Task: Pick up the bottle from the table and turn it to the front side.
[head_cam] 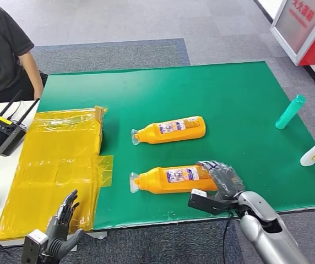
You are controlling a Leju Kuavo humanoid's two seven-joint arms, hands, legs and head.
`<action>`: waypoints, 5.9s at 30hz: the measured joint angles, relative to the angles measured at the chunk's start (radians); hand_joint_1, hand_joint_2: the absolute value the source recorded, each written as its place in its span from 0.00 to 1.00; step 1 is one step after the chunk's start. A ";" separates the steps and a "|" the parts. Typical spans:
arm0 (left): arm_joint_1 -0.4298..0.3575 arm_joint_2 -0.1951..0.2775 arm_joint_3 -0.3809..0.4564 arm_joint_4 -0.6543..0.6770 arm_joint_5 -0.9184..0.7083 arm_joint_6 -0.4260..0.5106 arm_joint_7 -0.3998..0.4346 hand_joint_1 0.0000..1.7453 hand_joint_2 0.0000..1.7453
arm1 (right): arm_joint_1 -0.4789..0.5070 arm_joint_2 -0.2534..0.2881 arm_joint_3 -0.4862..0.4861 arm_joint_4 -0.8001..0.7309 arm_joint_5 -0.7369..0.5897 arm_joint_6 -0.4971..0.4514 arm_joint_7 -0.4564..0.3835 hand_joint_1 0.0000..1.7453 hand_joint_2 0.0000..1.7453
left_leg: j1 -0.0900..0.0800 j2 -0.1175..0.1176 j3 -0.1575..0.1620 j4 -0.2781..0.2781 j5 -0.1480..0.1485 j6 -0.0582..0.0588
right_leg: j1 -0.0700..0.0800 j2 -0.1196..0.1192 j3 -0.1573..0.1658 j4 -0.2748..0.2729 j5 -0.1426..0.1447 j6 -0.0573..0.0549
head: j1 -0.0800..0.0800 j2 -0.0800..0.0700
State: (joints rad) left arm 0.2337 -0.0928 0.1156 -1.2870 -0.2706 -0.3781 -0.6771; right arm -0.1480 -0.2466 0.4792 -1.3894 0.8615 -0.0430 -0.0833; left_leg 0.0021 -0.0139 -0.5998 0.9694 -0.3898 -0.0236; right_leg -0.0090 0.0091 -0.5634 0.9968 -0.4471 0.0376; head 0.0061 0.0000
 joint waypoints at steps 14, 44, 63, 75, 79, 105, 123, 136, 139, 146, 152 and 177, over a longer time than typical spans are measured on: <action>-0.094 -0.025 -0.118 0.003 0.243 -0.215 0.000 0.00 1.00 | 0.076 0.248 0.026 -0.051 -0.128 -0.192 -0.205 1.00 1.00 | 0.001 0.000 0.000 0.000 0.000 -0.001 | 0.001 0.000 0.000 0.000 -0.001 -0.001 | 0.000 0.000; -0.188 -0.025 -0.326 -0.050 0.279 -0.207 0.000 0.00 1.00 | 0.080 0.379 0.081 0.090 -0.123 -0.318 -0.254 1.00 1.00 | 0.000 0.000 0.000 0.000 0.000 -0.001 | 0.000 0.000 -0.001 0.000 0.000 -0.001 | 0.000 0.000; -0.192 -0.025 -0.387 -0.130 0.134 -0.011 0.000 1.00 1.00 | 0.080 0.385 0.091 0.173 -0.121 -0.345 -0.245 1.00 1.00 | 0.000 0.000 0.000 0.000 0.000 -0.001 | 0.000 0.000 -0.001 0.000 0.000 -0.001 | 0.000 0.000; -0.188 -0.030 -0.419 -0.150 -0.083 0.283 0.022 1.00 1.00 | 0.105 0.385 0.087 0.138 -0.128 -0.357 -0.235 0.00 1.00 | 0.000 0.000 0.000 0.000 0.000 -0.001 | 0.000 0.000 -0.001 0.000 0.000 0.000 | 0.000 0.000; -0.177 -0.030 -0.430 -0.183 -0.225 0.465 0.052 1.00 1.00 | 0.120 0.385 0.077 0.109 -0.129 -0.366 -0.224 0.00 1.00 | 0.000 0.000 0.000 0.000 0.000 -0.001 | 0.000 0.000 -0.001 0.000 0.000 0.000 | 0.000 0.000; -0.174 0.023 -0.478 -0.319 -1.075 0.876 0.621 1.00 1.00 | 0.197 0.385 -0.003 -0.005 -0.089 -0.360 -0.167 0.00 1.00 | 0.000 0.000 0.000 0.000 0.000 0.000 | 0.000 0.000 -0.001 0.000 0.000 -0.001 | 0.000 0.000; -0.315 0.192 -0.359 -0.250 -1.265 0.589 0.862 1.00 1.00 | 0.241 0.385 -0.047 -0.047 -0.069 -0.344 -0.146 0.00 1.00 | 0.000 0.000 0.000 0.000 0.000 -0.001 | 0.000 0.000 -0.001 0.000 0.000 -0.001 | 0.000 0.000; -0.423 0.258 -0.400 -0.089 -1.268 0.442 0.813 0.88 1.00 | 0.236 0.387 -0.054 -0.041 -0.073 -0.338 -0.144 0.00 1.00 | 0.000 0.000 0.000 0.000 0.001 -0.002 | 0.000 0.000 -0.001 0.000 0.000 -0.001 | 0.000 0.000; -0.457 0.260 -0.428 -0.041 -1.241 0.405 0.792 0.76 1.00 | 0.234 0.389 -0.057 -0.034 -0.073 -0.340 -0.145 0.00 1.00 | 0.000 0.000 0.000 0.000 0.001 -0.001 | 0.000 0.001 -0.001 0.000 0.000 -0.001 | 0.000 0.000; -0.512 0.291 -0.501 0.013 -1.145 0.334 0.748 0.00 1.00 | 0.227 0.391 -0.065 -0.018 -0.075 -0.339 -0.153 0.00 1.00 | 0.000 0.000 0.000 0.000 0.001 -0.002 | 0.000 0.001 -0.001 0.000 0.000 -0.001 | 0.000 0.000; -0.509 0.308 -0.543 0.020 -1.098 0.346 0.737 0.00 1.00 | 0.218 0.392 -0.068 -0.005 -0.080 -0.340 -0.155 0.00 1.00 | 0.000 0.000 0.000 0.000 0.001 -0.002 | 0.000 0.001 -0.001 0.000 0.000 -0.001 | 0.000 0.000; -0.180 0.182 -0.340 -0.257 -0.421 0.541 0.186 0.00 1.00 | 0.236 0.391 -0.068 0.002 -0.176 -0.350 -0.237 0.00 1.00 | 0.000 0.001 0.000 0.000 -0.001 -0.001 | 0.000 0.001 -0.001 0.000 -0.001 -0.002 | 0.000 0.000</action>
State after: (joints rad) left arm 0.0537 0.0892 -0.2240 -1.5439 -0.6916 0.1628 -0.4910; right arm 0.0876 0.1440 0.4110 -1.3873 0.6859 -0.3934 -0.3201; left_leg 0.0023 -0.0133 -0.5999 0.9693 -0.3906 -0.0248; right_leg -0.0087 0.0096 -0.5647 0.9970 -0.4485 0.0358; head 0.0058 0.0000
